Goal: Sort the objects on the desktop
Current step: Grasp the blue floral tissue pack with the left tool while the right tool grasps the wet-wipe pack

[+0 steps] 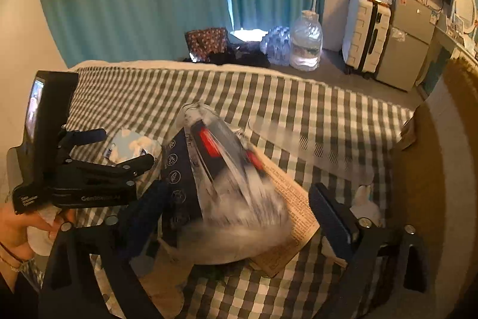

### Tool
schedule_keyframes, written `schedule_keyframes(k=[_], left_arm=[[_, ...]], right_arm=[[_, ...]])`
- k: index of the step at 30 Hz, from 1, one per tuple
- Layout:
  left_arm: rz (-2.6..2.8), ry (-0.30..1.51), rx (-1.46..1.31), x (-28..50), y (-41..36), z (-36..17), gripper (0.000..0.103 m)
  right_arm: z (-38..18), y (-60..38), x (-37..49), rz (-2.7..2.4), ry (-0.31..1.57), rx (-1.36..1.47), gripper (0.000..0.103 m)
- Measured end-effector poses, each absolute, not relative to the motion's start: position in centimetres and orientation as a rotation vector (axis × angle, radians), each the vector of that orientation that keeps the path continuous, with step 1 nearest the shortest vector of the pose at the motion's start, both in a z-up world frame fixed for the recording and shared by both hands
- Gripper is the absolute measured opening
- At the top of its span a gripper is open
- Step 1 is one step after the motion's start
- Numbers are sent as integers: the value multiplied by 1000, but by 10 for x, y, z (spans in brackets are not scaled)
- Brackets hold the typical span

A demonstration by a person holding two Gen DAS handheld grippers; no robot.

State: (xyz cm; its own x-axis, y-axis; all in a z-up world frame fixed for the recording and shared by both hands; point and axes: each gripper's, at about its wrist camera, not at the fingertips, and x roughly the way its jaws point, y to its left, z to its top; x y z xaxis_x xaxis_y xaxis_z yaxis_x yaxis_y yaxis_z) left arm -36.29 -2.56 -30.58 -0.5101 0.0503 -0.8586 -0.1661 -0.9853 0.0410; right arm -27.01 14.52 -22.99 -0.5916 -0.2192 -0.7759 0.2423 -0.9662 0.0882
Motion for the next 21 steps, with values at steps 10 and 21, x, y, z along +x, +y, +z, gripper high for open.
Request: schedule_keyframes(k=[10,21], left_arm=[[2611,176,-1503,-352,-20,-309,84],[2639,171,-1455,-341,-20,-286,74]], right_arm=[[-228,137,-263,-2596,55,1225,72],[-225,140,-262,-2590,36,1191,43]])
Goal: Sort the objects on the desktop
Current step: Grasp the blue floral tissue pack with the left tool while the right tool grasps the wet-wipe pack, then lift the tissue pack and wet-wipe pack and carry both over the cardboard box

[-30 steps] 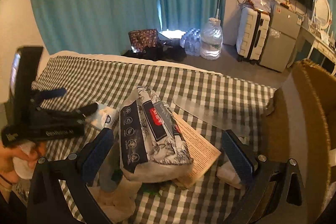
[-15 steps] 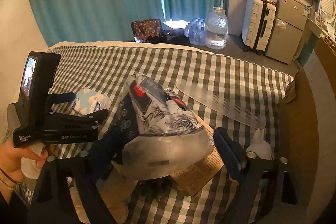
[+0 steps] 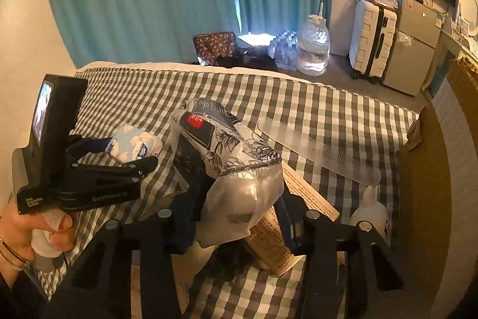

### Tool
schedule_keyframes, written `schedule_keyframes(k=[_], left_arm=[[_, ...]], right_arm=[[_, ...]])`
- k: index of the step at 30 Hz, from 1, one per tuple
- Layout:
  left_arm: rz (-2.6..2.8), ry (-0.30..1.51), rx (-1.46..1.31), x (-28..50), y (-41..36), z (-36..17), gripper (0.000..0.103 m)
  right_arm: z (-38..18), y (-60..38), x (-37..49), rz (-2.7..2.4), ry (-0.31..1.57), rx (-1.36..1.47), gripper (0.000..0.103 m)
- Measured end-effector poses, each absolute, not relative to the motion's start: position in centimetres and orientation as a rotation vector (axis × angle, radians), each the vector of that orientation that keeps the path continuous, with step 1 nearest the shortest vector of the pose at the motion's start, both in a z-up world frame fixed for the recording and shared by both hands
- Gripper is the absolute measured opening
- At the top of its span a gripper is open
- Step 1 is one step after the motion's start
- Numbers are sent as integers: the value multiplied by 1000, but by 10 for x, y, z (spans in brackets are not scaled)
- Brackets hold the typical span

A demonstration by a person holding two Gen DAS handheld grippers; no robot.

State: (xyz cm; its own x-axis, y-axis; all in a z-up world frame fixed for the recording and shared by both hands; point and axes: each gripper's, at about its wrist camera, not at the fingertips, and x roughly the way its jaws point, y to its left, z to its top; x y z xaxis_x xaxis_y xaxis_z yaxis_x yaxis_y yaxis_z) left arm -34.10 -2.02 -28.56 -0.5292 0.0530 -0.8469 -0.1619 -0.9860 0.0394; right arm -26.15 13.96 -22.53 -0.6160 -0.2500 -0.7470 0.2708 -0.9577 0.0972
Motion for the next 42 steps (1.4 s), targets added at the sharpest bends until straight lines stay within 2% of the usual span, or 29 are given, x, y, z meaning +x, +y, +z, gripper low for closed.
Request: schedule_keyframes(k=[6,22,30,42], left_arm=[[2715,139,-1363,-340,-32,-253,74],[2831,88,-1102,-301,-40,-162,74],[2897,86,-926,-259,-44,-103,74],[2965,69,-726,-211,-42,-47,74]], right_arm=[[-211,145,-258,-2633,13,1157,39],[-150,145,-230,-2762,49,976,39],[-107,158,-209,-2821,4,875,39],[-61,182,-161,-2909,37,754,39]])
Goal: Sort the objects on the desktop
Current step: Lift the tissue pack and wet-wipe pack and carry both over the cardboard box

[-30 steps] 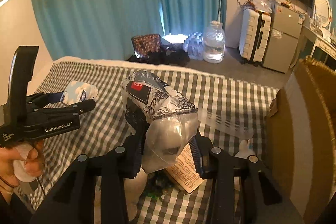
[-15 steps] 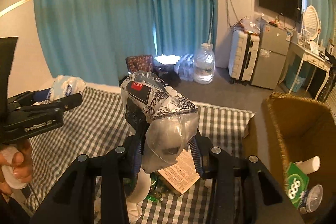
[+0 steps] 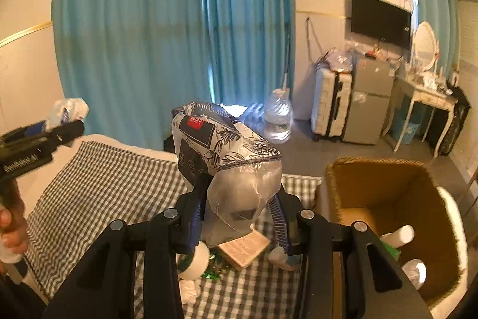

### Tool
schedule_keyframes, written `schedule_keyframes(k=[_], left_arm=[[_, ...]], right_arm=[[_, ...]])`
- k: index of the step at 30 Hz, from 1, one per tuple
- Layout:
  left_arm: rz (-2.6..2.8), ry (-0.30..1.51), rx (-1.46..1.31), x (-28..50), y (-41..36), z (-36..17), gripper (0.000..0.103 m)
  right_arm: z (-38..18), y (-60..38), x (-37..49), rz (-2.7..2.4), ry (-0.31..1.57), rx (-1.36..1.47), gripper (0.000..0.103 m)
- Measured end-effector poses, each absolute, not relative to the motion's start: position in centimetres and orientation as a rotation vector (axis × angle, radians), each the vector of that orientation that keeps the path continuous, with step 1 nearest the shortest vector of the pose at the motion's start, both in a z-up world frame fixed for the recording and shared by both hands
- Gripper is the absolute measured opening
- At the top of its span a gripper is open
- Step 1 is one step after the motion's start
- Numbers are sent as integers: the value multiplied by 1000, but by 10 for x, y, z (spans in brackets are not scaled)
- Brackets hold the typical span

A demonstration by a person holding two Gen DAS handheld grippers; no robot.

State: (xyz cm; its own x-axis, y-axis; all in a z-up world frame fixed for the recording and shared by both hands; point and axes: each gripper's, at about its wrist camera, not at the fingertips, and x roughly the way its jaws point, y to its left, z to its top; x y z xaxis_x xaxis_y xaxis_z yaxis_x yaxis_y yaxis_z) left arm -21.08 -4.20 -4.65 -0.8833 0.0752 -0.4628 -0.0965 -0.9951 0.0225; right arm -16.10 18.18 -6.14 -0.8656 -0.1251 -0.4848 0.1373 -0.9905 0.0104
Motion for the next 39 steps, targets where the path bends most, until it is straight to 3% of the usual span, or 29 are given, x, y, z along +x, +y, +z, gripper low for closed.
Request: schedule_keyframes(k=[14,39], left_arm=[[2962,10,-633,-167,-20,-12,74],[2777,67,-566,-147,139,16,75]], right_arm=[[-23,231,-108,-2969,-13,684,39],[8,341,-69,-3086,-127,659,39]])
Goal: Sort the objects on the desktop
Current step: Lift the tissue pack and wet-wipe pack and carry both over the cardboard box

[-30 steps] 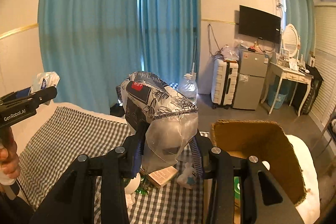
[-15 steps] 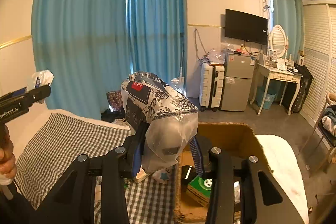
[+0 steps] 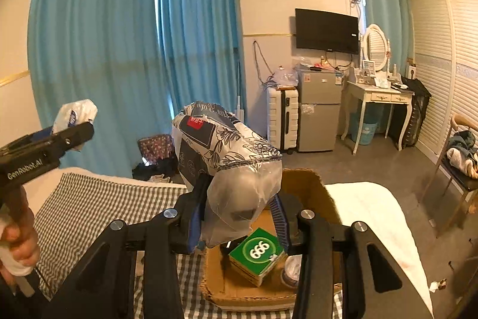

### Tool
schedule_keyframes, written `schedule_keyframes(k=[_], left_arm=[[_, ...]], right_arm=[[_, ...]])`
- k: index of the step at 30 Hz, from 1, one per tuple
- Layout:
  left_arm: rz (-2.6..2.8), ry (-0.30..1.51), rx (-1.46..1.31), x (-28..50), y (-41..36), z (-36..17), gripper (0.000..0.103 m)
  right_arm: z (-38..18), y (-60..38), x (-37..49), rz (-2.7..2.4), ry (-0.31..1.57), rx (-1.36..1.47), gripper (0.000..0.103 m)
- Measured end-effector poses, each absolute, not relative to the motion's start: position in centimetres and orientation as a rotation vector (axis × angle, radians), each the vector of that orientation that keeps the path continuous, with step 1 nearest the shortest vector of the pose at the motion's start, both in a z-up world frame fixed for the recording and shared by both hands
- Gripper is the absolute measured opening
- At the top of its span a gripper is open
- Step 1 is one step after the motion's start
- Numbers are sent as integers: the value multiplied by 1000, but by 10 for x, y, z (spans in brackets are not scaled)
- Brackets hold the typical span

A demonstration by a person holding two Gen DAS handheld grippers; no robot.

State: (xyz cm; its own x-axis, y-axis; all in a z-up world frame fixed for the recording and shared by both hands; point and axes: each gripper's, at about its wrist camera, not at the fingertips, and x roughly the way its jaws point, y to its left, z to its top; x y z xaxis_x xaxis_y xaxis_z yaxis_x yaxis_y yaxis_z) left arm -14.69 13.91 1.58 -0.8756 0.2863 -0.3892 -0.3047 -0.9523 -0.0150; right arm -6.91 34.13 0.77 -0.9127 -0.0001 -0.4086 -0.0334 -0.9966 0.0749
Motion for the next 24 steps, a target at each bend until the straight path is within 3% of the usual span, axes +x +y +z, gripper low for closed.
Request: schedule_keyframes(k=[24], left_arm=[[2634,157,-625,-167,248,-11,75]], right_arm=[[-8,401,-74,2897,187,-674,39]])
